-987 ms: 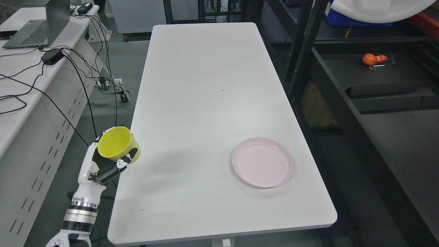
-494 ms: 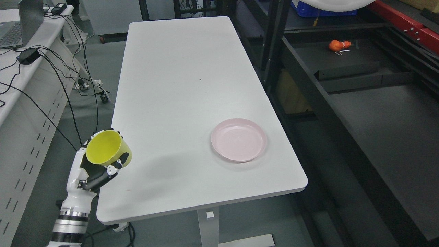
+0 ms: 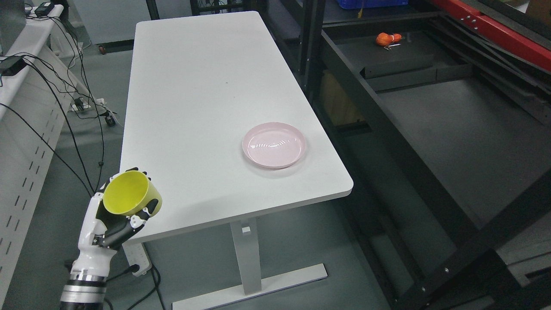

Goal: Place yellow IKEA cup on middle right shelf
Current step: 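Hold the cup in the left hand while turning toward the shelves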

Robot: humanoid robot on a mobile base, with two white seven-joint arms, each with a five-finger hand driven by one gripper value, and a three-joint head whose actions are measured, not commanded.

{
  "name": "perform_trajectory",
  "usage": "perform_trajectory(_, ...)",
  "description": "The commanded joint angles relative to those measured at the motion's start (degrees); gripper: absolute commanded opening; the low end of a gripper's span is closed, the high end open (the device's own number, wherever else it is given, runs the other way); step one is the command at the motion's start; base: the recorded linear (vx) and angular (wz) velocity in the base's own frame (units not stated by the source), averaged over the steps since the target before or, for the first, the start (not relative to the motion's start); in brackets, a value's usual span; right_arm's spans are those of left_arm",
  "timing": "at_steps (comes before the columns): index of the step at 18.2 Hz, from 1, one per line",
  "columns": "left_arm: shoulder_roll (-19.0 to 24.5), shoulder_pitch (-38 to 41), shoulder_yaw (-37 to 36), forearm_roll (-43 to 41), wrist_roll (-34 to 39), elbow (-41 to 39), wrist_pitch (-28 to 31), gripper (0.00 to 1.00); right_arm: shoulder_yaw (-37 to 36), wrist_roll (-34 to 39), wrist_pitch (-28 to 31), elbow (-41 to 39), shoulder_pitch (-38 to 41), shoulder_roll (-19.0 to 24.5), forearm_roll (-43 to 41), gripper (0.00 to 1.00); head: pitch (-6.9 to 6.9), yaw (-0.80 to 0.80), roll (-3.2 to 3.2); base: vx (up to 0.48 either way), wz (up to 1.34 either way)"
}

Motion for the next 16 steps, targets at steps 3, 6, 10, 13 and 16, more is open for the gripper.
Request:
perform_trajectory(3, 1.0, 2.2, -2.2, 0.0, 0.0, -1.1, -3.0, 0.01, 1.0, 0.0, 0.0, 0.0, 0.8, -1.0, -1.4, 0.99, 0.0, 0.0, 0.0, -0.271, -0.21)
perform_trajectory(6, 1.0, 2.6, -2.7, 0.0, 0.0, -1.2, -3.2, 0.01, 1.0, 0.0, 0.0, 0.0, 0.8, -1.0, -1.4, 0.99, 0.0, 0.0, 0.0, -0.279, -0.43)
perform_trajectory(10, 1.0, 3.1, -3.6, 0.0, 0.0, -1.0, -2.9, 0.01, 1.0, 0.0, 0.0, 0.0, 0.8, -1.0, -1.4, 0.99, 0.0, 0.0, 0.0, -0.287, -0.74)
perform_trajectory(13, 1.0, 3.5, -5.1, 0.3, 0.0, -0.9, -3.1, 0.01, 1.0, 0.0, 0.0, 0.0, 0.8, -1.0, -1.4, 0.99, 0.0, 0.0, 0.0, -0.259, -0.97)
perform_trajectory(16, 1.0, 3.8, -6.3, 2.1, 0.0, -1.0, -2.9, 0.01, 1.0, 0.0, 0.0, 0.0, 0.8, -1.0, -1.4, 0.99, 0.0, 0.0, 0.0, -0.259, -1.07)
